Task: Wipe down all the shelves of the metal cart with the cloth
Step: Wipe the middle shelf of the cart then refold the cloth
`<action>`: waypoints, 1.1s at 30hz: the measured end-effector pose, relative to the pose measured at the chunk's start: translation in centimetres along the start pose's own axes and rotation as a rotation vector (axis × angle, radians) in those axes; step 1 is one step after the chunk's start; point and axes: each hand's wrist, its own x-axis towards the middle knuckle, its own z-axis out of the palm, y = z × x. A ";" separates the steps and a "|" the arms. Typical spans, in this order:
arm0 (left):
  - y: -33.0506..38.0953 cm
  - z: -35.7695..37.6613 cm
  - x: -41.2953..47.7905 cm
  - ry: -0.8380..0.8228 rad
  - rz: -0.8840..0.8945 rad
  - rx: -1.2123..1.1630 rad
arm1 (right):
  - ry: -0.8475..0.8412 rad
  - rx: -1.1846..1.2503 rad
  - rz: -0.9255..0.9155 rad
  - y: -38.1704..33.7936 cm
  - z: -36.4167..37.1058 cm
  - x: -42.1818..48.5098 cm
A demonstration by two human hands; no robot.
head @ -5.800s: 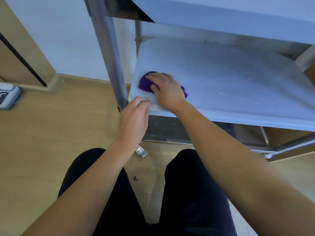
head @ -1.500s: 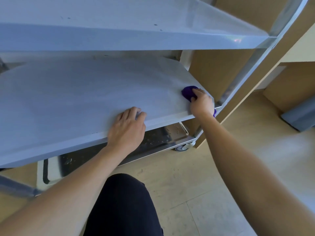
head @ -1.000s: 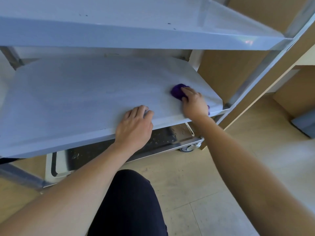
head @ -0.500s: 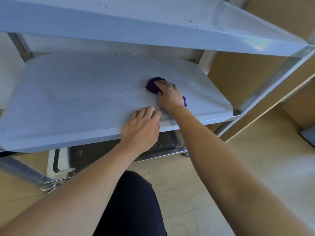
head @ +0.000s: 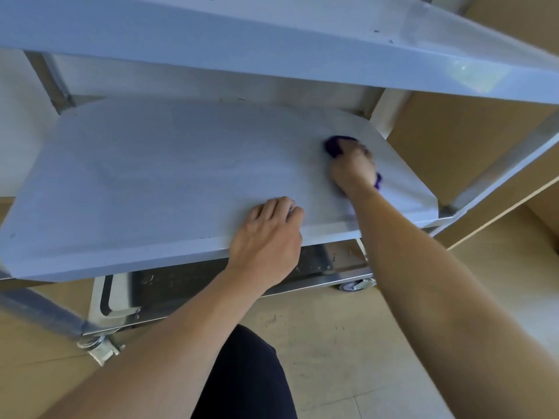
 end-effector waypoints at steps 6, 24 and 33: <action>-0.3 0.1 0.2 0.003 -0.007 0.046 | -0.116 0.102 -0.494 -5.3 3.8 -0.8; -0.1 0.2 0.3 -0.041 -0.020 0.059 | -0.121 0.026 -0.388 -5.2 4.7 7.4; 0.3 0.2 0.4 -0.032 -0.009 0.065 | -0.043 0.016 -0.459 0.9 3.3 8.4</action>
